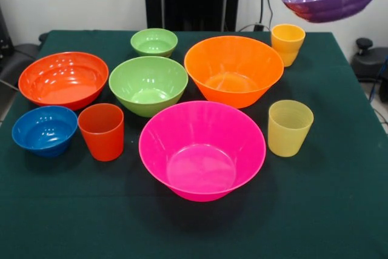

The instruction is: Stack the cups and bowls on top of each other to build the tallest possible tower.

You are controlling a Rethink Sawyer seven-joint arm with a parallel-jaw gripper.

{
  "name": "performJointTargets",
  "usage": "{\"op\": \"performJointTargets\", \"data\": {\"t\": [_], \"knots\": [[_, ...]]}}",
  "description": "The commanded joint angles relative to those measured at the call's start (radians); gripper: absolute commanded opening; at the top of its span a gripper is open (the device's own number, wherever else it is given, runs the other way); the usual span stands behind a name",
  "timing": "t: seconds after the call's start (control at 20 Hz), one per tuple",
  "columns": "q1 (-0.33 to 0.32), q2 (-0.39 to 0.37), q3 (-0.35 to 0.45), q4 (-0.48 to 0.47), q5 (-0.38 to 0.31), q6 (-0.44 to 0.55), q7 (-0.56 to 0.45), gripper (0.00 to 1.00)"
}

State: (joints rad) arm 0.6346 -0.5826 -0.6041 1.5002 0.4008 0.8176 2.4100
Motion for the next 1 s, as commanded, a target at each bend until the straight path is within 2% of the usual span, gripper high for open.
{"op": "performJointTargets", "data": {"t": [0.05, 0.35, 0.5, 0.65, 0.8, 1.0], "knots": [[-0.024, 0.025, 0.071, 0.140, -0.102, -0.105, 0.059, 0.00], [-0.061, 0.011, 0.114, 0.219, -0.114, -0.246, 0.033, 0.00], [-0.115, -0.005, 0.162, 0.264, -0.123, -0.339, -0.015, 0.00], [-0.160, -0.021, 0.189, 0.278, -0.140, -0.371, -0.047, 0.00], [-0.216, -0.075, 0.228, 0.298, -0.155, -0.349, -0.091, 0.00], [-0.283, -0.080, 0.238, 0.300, -0.207, -0.361, -0.111, 0.00]]}}
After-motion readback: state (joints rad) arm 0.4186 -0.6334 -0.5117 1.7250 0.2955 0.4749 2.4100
